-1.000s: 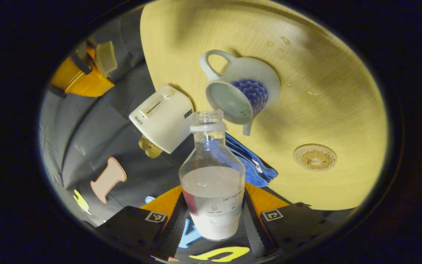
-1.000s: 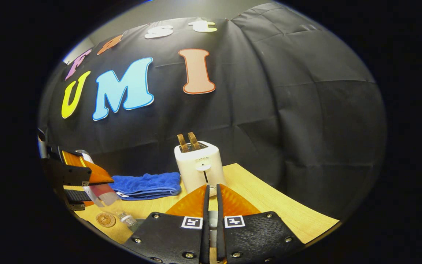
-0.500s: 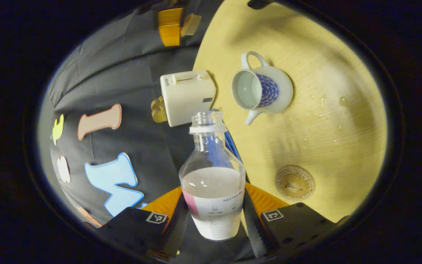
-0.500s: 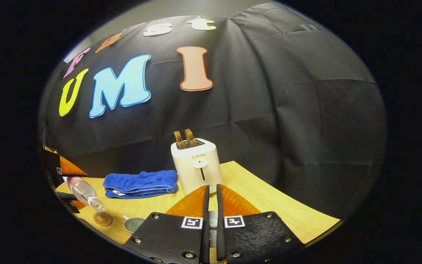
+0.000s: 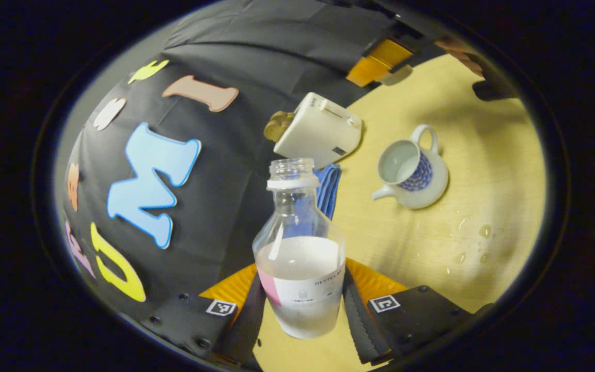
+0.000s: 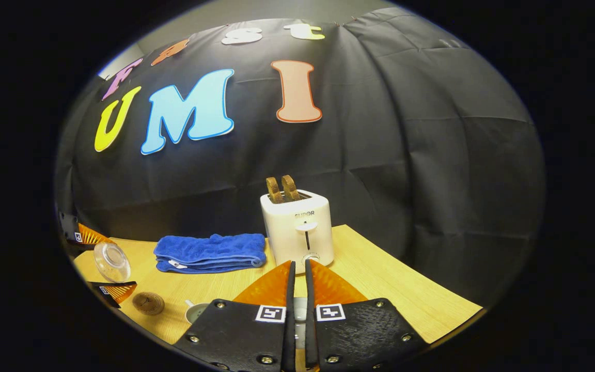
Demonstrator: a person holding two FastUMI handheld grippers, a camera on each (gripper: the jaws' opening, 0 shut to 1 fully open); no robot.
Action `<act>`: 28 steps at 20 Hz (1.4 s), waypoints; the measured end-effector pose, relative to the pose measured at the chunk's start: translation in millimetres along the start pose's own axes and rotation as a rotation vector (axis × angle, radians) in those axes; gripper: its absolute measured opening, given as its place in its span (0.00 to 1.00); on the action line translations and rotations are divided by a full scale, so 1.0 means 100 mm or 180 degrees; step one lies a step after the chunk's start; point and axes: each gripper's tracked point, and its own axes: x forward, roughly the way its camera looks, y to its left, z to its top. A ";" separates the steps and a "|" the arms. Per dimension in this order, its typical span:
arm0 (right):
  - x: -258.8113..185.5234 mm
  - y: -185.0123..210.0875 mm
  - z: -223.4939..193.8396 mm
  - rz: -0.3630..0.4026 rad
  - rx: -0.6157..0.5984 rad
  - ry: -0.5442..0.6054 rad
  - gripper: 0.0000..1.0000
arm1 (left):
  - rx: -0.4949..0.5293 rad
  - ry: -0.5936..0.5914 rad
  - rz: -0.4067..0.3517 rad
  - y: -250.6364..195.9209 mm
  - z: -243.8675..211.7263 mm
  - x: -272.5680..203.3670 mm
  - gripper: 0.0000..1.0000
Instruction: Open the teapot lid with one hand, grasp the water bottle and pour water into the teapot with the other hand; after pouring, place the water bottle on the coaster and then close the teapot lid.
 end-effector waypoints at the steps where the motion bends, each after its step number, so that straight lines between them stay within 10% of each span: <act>1: 0.00 0.00 0.00 0.0000 0.0000 0.0002 0.07 | -0.0222 -0.0043 0.0051 -0.01 -0.02 0.04 0.86; 11: 0.00 0.04 0.00 0.0015 -0.0020 -0.0004 0.07 | -0.2327 -0.0330 0.0331 -0.31 0.07 0.17 0.85; 28: 0.02 0.16 -0.04 0.0073 -0.0119 0.0025 0.07 | -0.3073 -0.0546 0.0536 -0.25 0.06 0.29 0.85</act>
